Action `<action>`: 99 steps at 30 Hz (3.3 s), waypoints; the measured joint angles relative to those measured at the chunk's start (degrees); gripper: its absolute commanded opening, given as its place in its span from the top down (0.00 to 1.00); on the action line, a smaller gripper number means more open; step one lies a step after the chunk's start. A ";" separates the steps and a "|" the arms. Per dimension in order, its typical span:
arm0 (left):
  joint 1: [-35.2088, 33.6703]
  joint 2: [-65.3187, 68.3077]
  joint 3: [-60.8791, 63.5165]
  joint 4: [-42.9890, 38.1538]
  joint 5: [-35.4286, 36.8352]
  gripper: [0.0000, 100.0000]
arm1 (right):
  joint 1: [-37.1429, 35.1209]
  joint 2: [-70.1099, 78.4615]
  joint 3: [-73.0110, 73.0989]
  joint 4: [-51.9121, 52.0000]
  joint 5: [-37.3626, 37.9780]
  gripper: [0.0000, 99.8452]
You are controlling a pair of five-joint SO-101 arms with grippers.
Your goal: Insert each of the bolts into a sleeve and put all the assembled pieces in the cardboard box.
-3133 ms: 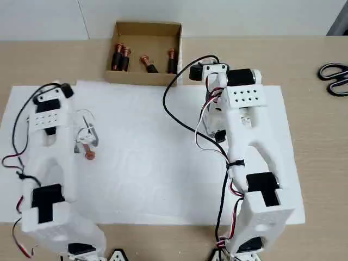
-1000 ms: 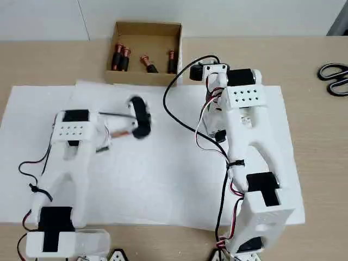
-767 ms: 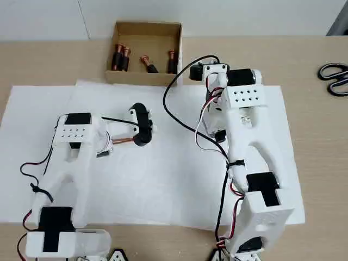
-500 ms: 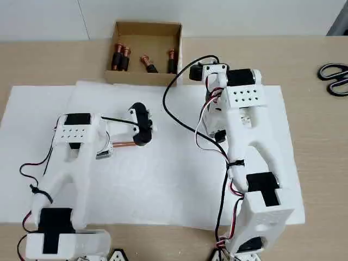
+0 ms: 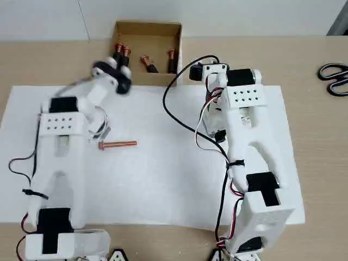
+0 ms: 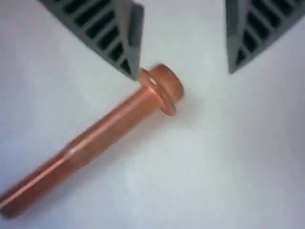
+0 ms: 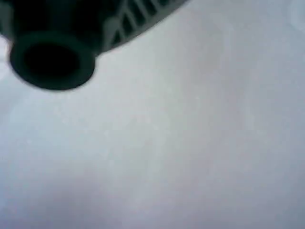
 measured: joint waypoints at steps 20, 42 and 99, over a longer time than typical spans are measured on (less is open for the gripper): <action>-1.85 -0.53 -7.47 16.26 12.31 0.88 | 0.35 -37.10 -0.53 0.35 -3.43 0.97; -1.85 -0.53 -7.47 16.26 13.71 0.88 | -0.26 -41.41 3.43 0.44 -17.41 0.97; 9.14 -0.53 8.09 0.70 75.60 0.88 | 6.07 -46.24 23.21 -10.73 -15.12 0.97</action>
